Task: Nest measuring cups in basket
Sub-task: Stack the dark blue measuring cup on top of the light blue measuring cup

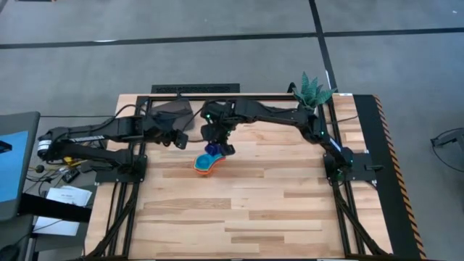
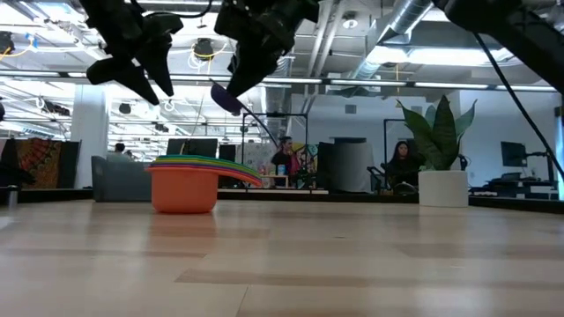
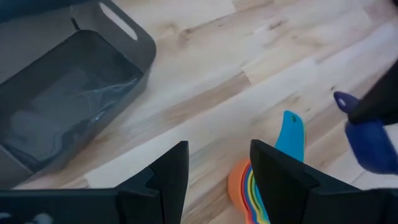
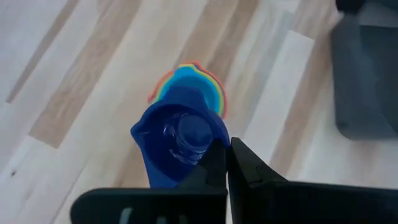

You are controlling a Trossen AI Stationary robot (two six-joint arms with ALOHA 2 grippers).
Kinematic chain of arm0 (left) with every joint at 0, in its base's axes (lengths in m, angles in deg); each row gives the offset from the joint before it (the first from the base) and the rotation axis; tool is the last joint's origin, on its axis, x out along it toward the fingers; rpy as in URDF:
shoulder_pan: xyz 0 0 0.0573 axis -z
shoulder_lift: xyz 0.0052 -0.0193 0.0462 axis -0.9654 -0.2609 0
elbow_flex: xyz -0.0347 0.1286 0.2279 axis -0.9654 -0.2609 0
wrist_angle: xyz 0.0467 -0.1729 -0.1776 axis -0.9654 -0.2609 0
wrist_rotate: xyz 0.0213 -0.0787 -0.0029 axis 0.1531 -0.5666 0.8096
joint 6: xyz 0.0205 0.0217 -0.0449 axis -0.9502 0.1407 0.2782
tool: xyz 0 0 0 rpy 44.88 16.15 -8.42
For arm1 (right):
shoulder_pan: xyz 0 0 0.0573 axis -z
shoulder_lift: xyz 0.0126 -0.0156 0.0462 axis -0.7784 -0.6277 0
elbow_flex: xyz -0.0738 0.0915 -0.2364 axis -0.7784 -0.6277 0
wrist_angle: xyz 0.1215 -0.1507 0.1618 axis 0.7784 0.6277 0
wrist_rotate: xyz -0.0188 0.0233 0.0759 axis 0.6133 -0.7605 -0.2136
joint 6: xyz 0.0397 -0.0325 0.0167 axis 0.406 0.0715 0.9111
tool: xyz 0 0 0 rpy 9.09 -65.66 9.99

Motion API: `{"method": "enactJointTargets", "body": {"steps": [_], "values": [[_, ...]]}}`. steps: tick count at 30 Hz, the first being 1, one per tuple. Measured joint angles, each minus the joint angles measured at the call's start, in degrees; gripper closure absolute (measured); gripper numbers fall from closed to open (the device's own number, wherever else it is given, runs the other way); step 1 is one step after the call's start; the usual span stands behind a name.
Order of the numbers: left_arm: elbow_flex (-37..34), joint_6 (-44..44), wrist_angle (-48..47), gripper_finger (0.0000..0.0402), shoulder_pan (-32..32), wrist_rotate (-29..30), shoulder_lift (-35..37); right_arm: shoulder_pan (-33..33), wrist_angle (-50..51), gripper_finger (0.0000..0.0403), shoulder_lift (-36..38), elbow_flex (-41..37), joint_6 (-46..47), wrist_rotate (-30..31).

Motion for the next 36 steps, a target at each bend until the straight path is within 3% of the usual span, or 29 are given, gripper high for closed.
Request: {"method": "enactJointTargets", "body": {"steps": [13,20,25,33,36], "values": [[0.00,-4.37,0.13,0.0242,0.00,-1.55,-2.08,-4.32,-4.01,0.0398,-0.94,-1.19,-5.09,3.22],[0.00,-6.47,-1.75,0.0242,0.50,-5.34,-1.28,-4.55,-6.74,0.0398,-0.87,-2.29,-14.04,6.52],[0.00,-5.85,-7.73,0.0242,0.48,-2.51,1.90,-4.57,-8.45,0.0398,-0.87,-3.13,-18.28,7.74],[0.00,-6.36,-8.17,0.0242,0.48,1.35,7.97,-4.58,-9.65,0.0396,-3.35,-3.30,-22.93,7.78],[0.00,-6.37,-8.19,0.0242,0.48,2.44,9.68,-4.93,-10.47,0.0396,-4.58,-3.05,-24.32,11.28]]}}
